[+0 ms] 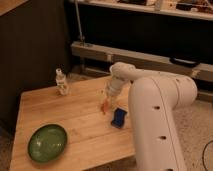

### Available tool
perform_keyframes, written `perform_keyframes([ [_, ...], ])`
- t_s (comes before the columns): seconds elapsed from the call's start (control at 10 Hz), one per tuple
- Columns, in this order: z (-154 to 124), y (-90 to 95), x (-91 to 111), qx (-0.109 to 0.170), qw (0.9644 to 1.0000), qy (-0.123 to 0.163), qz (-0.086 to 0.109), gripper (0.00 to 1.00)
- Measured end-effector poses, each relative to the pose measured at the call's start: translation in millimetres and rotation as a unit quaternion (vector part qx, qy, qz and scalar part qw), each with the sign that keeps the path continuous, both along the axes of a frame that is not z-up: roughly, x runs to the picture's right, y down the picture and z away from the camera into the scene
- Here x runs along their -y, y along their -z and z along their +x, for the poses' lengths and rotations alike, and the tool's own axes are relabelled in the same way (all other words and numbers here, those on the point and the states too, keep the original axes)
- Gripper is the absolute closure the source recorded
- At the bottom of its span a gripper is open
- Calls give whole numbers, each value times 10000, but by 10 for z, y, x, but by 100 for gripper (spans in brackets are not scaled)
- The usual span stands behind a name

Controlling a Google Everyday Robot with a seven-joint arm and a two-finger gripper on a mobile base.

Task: Place the pepper in the ceramic cup

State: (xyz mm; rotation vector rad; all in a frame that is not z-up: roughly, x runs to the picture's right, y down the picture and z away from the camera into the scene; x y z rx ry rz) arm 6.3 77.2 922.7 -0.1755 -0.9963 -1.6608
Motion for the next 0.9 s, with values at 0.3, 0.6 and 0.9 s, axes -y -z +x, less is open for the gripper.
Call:
perform_keyframes([
  [0.3, -36, -11, 15, -18, 10000, 11, 30, 45],
  [0.6, -62, -9, 4, -18, 10000, 19, 26, 45],
  [0.9, -73, -5, -24, -19, 10000, 46, 12, 45],
])
